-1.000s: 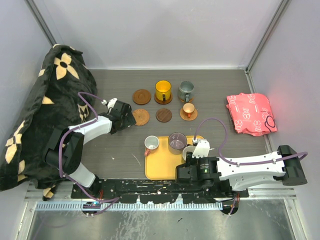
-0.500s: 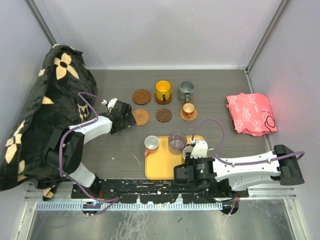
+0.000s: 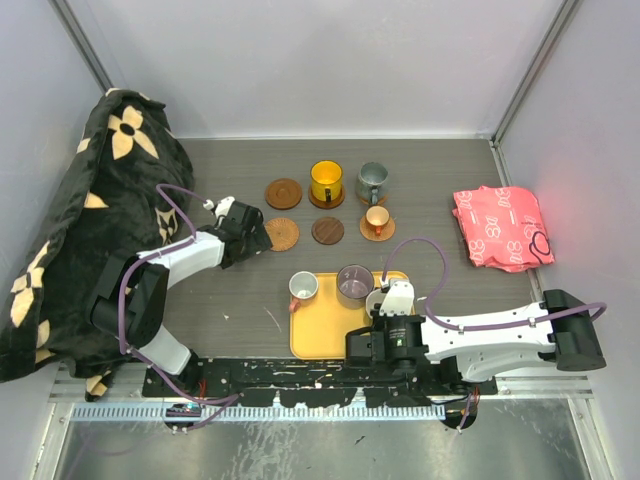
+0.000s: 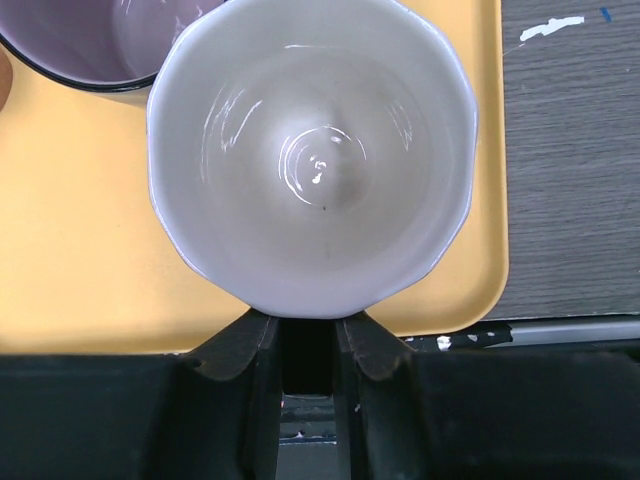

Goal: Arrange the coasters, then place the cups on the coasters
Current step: Pick up the cup from the tray.

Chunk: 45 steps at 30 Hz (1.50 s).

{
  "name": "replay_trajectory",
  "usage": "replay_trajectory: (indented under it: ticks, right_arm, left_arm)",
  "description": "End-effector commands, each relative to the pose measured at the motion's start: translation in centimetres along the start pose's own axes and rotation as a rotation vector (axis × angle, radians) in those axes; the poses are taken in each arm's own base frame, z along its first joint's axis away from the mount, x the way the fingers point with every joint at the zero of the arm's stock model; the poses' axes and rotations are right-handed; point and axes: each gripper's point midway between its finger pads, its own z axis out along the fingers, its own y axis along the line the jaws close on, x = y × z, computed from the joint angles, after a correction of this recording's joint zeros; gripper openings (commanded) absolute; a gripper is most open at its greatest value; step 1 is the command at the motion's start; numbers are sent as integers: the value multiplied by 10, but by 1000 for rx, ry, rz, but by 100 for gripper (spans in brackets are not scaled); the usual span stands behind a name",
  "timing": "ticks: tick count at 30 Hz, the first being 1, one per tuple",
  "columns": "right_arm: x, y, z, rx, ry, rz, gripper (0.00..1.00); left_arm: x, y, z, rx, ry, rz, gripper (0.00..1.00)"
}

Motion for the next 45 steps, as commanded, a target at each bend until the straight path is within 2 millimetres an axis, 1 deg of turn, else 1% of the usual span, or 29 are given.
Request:
replay_trajectory:
  ticks: [1,6,11,15,23,30,35,40,45]
  right_arm:
    - [-11,4,1,-1,-53,28,1]
    - [-16,8,-5,4,-54,6,1]
    - [-25,20,-18,-25,-53,2,1]
    - [-30,25,-27,-43,-55,3,1]
    - [-31,29,-41,-25,-51,-28,1]
    - [-35,21,-58,-8,-58,-31,0]
    - [-41,30,-70,-46,-54,-47,0]
    - [-53,42,-80,-87,-80,-60,1]
    - [-76,59,-97,-152,-132,-58,1]
  left_arm:
    - [-14,-8,-1,33,-48,-27,98]
    - [-17,-7,-3,28,-59,-26,98]
    - [-17,-8,-4,29,-60,-26,98]
    - [-17,-6,-4,26,-60,-27,98]
    - [-19,-6,-5,28,-62,-32,98]
    - [-21,-5,-7,30,-66,-36,98]
    - [-22,-5,-8,33,-73,-36,98]
    - [-25,-4,-10,32,-83,-32,98]
    - [-26,-2,-12,28,-93,-29,98]
